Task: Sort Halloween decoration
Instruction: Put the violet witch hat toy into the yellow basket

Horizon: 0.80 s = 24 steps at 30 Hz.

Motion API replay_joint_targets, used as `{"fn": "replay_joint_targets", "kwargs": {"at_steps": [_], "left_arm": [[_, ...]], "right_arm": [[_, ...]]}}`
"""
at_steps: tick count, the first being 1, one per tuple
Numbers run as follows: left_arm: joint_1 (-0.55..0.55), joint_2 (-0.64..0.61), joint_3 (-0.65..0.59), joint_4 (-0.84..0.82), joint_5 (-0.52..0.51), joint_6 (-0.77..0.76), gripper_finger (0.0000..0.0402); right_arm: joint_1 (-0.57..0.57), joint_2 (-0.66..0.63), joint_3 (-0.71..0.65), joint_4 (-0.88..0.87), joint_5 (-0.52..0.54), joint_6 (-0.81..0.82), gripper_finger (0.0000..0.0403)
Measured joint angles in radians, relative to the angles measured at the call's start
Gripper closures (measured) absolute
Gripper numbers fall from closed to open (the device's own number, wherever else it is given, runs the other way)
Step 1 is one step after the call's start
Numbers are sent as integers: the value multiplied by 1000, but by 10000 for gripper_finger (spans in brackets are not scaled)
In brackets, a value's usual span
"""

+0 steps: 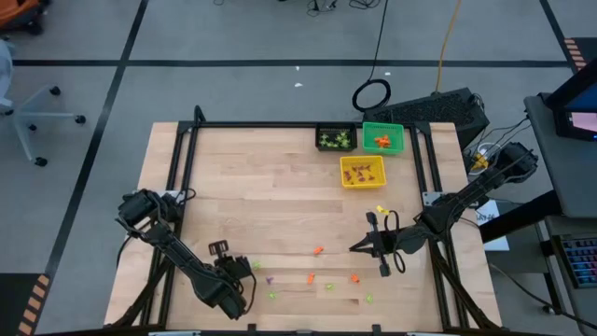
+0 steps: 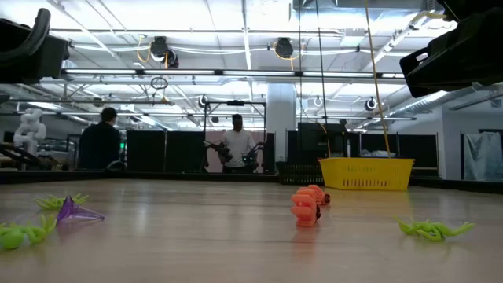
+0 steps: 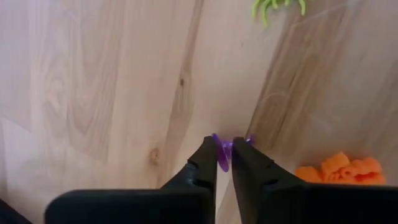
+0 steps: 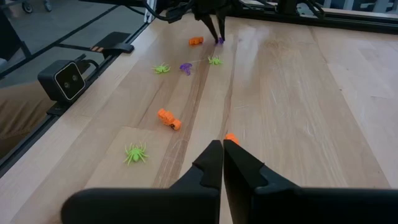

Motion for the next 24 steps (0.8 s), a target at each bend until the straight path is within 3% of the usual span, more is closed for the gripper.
{"fn": "replay_joint_targets", "kwargs": {"at_steps": [8,24], "left_arm": [[0,1,0,0,-7,0,398],[0,8,46,-55,0,1,401]], "right_arm": [[0,0,0,0,0,0,403],[0,0,0,0,0,0,403]]}}
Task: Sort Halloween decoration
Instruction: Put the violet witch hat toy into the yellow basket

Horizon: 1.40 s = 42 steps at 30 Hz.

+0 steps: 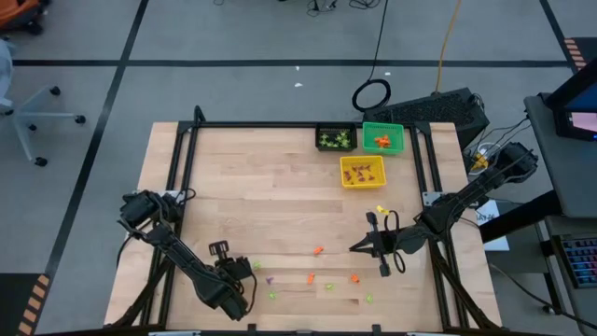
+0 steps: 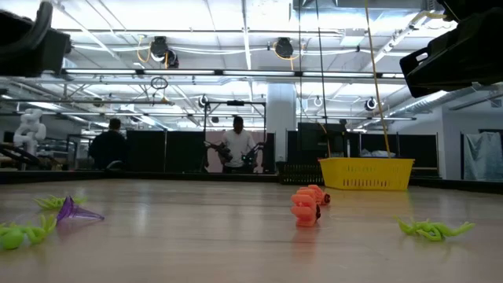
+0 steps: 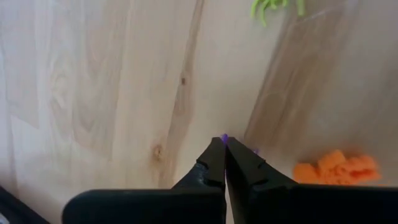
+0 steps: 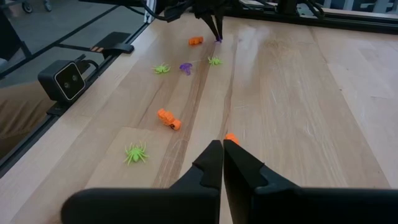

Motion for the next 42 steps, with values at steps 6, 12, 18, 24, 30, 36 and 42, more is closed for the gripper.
{"fn": "replay_joint_targets", "kwargs": {"at_steps": [6,12,18,24,30,36,42], "left_arm": [[0,-1,32,-18,-20,26,400],[2,-2,33,-21,-55,32,401],[12,-3,33,-13,-91,37,401],[34,-5,37,30,-131,91,401],[59,-5,84,24,-184,158,401],[84,-6,154,20,-271,240,401],[114,-6,216,21,-377,342,402]], "right_arm": [[0,0,0,0,0,0,403],[0,0,0,0,0,0,403],[0,0,0,0,0,0,403],[0,0,0,0,0,0,403],[0,0,0,0,0,0,403],[0,0,0,0,0,0,403],[0,0,0,0,0,0,403]]}}
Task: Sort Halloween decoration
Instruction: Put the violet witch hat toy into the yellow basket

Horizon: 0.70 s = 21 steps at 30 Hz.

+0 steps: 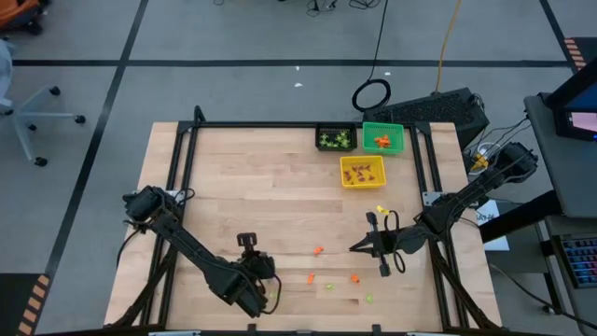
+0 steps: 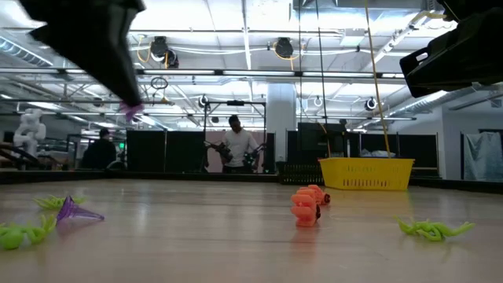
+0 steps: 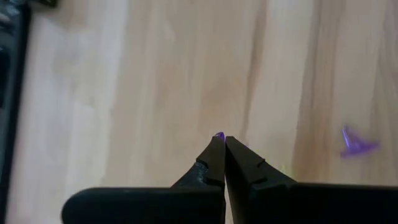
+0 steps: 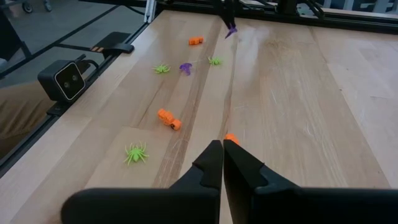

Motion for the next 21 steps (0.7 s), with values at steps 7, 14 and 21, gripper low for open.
{"fn": "replay_joint_targets", "kwargs": {"at_steps": [7,14,21], "left_arm": [[39,0,63,3,-67,92,401],[54,0,140,7,-191,205,401],[57,0,190,78,-344,361,401]], "right_arm": [[0,0,0,0,0,0,403],[0,0,0,0,0,-1,403],[0,0,0,0,0,-3,403]]}}
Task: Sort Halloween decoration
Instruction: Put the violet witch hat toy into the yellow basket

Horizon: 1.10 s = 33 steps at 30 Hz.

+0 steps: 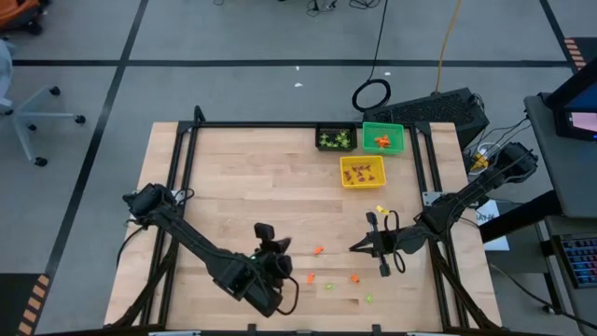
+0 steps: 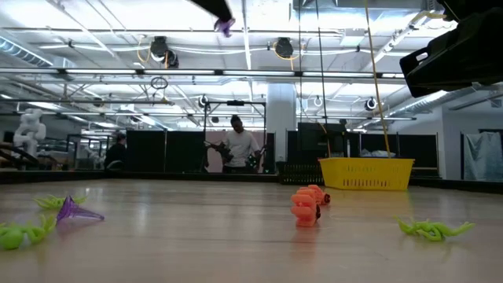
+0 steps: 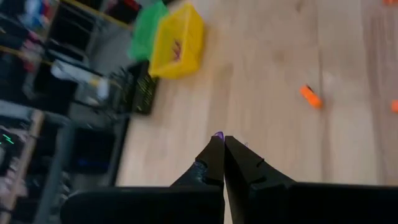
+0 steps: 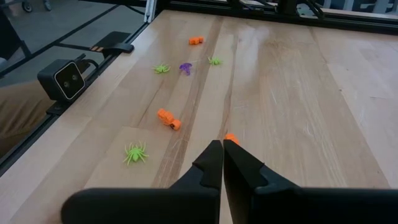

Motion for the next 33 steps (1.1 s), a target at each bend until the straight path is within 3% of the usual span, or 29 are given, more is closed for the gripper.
{"fn": "replay_joint_targets", "kwargs": {"at_steps": [8,22,28,33], "left_arm": [[30,0,8,166,-99,222,401],[77,0,8,570,-102,656,401],[78,0,8,629,-100,682,401],[79,0,8,707,-98,561,401]], "right_arm": [[0,0,0,0,1,0,403],[0,0,0,-1,4,-4,403],[0,0,0,-7,4,-4,403],[0,0,0,-14,4,-3,403]]}}
